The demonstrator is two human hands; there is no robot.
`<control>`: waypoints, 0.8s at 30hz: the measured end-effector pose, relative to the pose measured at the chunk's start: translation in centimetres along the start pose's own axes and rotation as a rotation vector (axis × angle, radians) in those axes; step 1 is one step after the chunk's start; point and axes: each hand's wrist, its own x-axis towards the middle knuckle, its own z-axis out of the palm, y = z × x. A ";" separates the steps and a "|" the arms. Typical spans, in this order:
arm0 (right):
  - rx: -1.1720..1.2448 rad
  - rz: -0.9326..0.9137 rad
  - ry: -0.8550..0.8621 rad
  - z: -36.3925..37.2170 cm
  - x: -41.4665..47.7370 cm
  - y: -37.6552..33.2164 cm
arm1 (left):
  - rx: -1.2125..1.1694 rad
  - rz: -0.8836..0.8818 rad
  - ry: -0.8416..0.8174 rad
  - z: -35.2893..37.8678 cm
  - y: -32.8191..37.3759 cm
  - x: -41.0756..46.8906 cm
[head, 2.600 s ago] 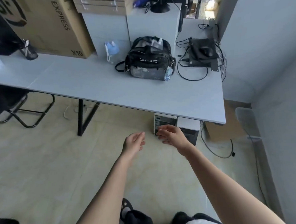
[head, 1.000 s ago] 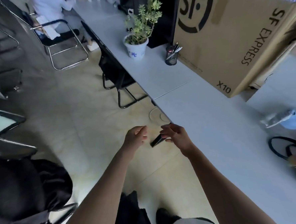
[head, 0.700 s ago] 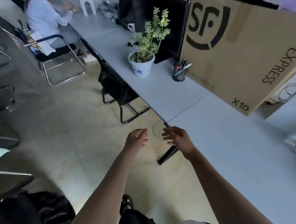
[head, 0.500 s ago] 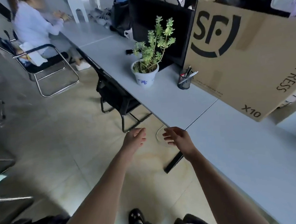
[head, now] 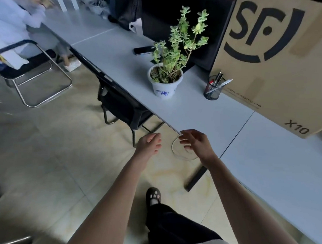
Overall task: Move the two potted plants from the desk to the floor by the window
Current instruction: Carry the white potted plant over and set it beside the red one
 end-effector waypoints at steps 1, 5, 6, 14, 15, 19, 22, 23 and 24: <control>0.006 -0.004 0.004 0.5 1.1 -0.2 | 0.009 0.003 0.002 -0.5 0.5 1.0; 0.052 -0.007 0.027 2.3 5.9 -1.2 | 0.038 0.019 -0.001 -2.1 2.7 5.8; 0.067 -0.005 0.036 2.8 7.3 -1.6 | 0.048 0.015 -0.008 -2.5 3.4 7.3; 0.082 0.026 0.085 4.5 16.1 -4.5 | 0.106 0.018 -0.050 -4.2 7.8 17.1; 0.073 0.028 0.087 4.6 16.8 -4.8 | 0.104 0.012 -0.048 -4.3 8.0 17.9; 0.053 0.041 0.113 5.0 18.9 -5.5 | 0.078 -0.028 -0.056 -4.3 8.6 21.0; 0.051 0.056 0.148 5.2 20.0 -5.7 | 0.101 -0.038 -0.076 -4.5 9.2 22.8; 0.052 0.060 0.161 5.2 20.4 -5.8 | 0.110 -0.033 -0.087 -4.6 9.4 23.3; 0.052 0.065 0.174 5.3 20.7 -5.8 | 0.114 -0.027 -0.100 -4.7 9.5 23.9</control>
